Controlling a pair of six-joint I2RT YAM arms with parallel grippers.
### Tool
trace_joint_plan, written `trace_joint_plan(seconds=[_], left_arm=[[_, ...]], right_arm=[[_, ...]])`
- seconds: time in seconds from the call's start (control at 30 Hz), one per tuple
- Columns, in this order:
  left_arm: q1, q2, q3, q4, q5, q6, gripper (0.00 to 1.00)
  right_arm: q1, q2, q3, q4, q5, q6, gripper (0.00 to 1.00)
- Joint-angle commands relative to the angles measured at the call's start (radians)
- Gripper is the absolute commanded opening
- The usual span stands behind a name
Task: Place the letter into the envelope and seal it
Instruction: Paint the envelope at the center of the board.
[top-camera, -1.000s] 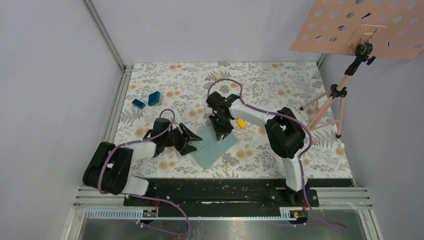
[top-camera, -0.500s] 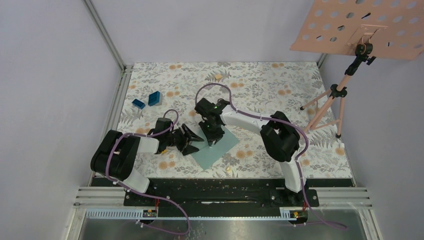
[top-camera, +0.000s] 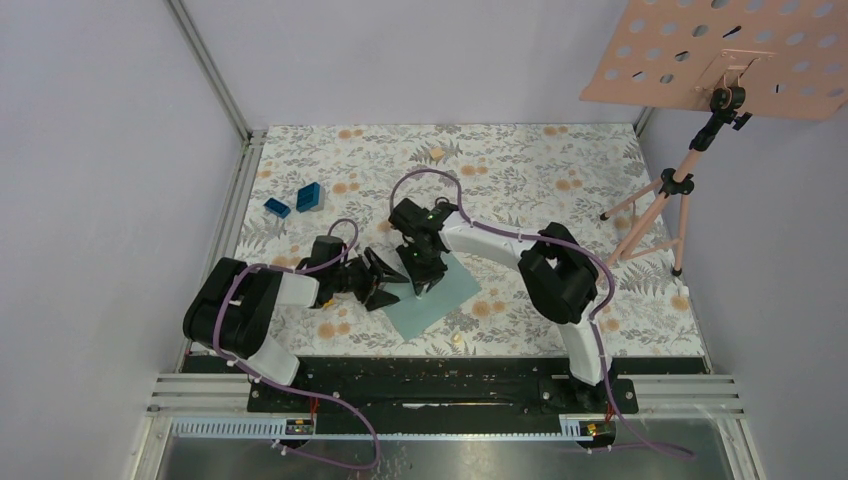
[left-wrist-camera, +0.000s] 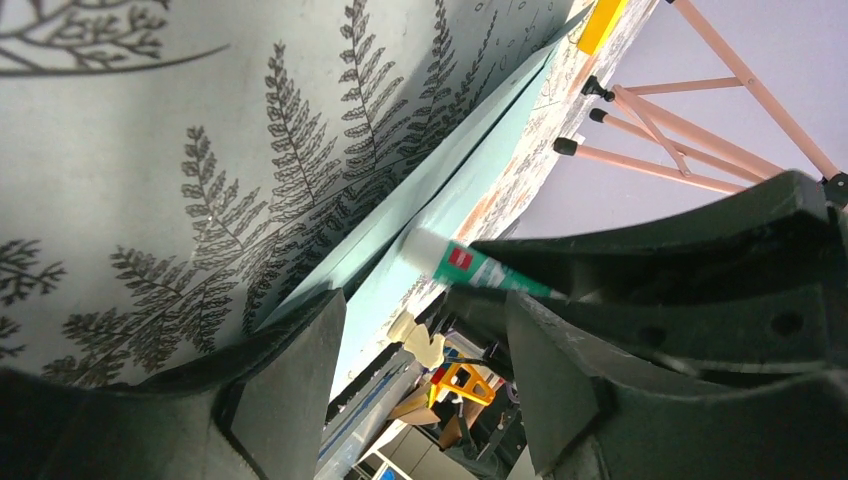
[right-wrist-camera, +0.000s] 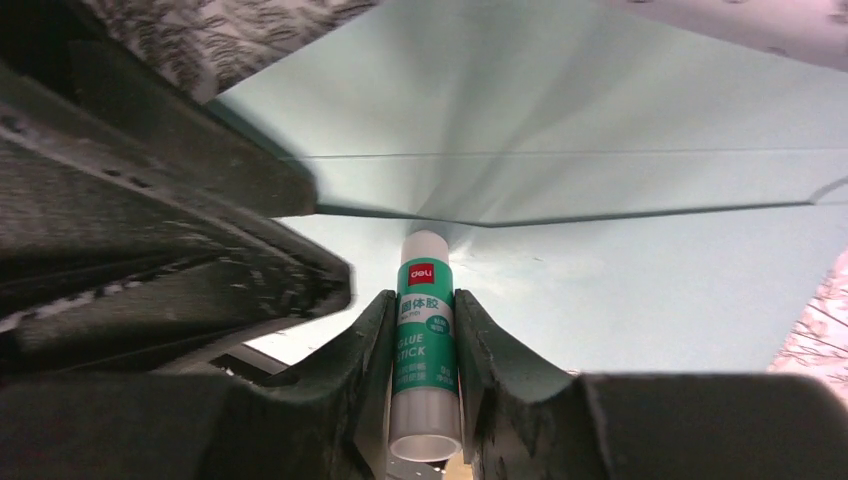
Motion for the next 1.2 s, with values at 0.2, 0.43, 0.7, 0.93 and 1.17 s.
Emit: trace_joint_plan(seconds=[0.2, 0.43, 0.7, 0.93, 1.17], left_arm=[[-0.001, 0.047, -0.053, -0.009, -0.073, 0.022, 0.63], [0.000, 0.046, -0.054, -0.008, -0.073, 0.016, 0.63], [0.001, 0.037, -0.051, -0.011, -0.076, 0.009, 0.63], [0.001, 0.032, -0.059, -0.010, -0.076, 0.009, 0.63], [0.002, 0.032, -0.057, -0.006, -0.075, 0.006, 0.63]], right_arm=[[-0.078, -0.065, -0.057, -0.035, 0.087, -0.033, 0.00], [0.001, -0.014, 0.013, -0.014, 0.019, 0.008, 0.00], [0.020, -0.009, 0.010, 0.009, -0.001, 0.018, 0.00], [-0.081, -0.073, -0.097, -0.006, 0.062, -0.022, 0.00], [-0.120, -0.110, -0.121, 0.002, 0.052, -0.025, 0.00]])
